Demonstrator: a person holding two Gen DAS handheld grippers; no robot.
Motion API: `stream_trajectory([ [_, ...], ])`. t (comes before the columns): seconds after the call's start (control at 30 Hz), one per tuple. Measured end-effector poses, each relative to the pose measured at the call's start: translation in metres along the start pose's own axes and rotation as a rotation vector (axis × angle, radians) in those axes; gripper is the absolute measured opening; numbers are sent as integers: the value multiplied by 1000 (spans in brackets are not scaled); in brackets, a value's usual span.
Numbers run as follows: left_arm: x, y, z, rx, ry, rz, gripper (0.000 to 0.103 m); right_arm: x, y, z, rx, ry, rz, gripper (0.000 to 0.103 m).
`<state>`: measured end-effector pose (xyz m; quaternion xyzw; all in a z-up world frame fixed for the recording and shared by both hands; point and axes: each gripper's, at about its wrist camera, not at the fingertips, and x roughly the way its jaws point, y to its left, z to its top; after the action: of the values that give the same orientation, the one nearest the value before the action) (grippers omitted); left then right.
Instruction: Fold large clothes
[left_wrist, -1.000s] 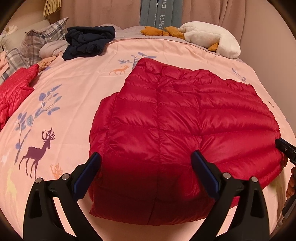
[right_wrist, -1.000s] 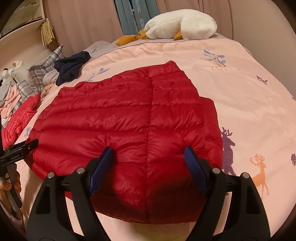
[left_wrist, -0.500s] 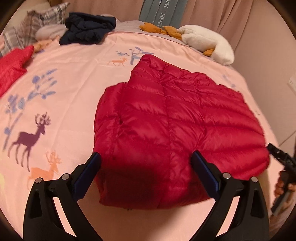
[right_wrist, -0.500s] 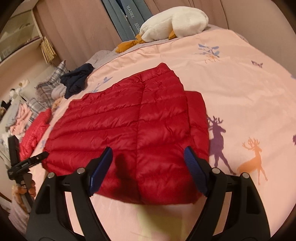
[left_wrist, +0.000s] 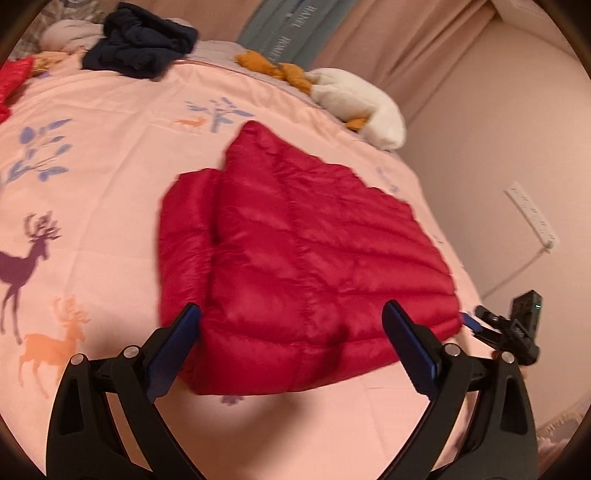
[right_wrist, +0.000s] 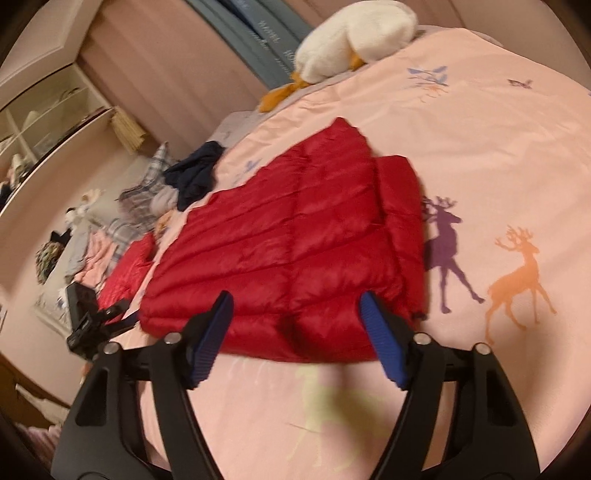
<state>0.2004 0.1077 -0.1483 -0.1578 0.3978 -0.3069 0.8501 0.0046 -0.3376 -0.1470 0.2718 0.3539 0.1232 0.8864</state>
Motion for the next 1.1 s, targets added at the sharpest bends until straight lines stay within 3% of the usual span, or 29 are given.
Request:
stream_trajectory([
  [0.1,9,0,6,7,32,-27,98,6,-6,7,18,1,-20,62],
  [0.37,27,6,18,-49,60,-89,98,12,-41,30,153,-65,-10,61],
  [0.63,43,17,37,-127,69,-151,98,34,-62,47,222,-31,76,59],
  [0.77,45,25,39,-177,79,-216,98,34,-56,39,181,29,142,57],
  [1.1,31,25,10,-166,149,-347,98,13,-51,7,117,71,163,53],
])
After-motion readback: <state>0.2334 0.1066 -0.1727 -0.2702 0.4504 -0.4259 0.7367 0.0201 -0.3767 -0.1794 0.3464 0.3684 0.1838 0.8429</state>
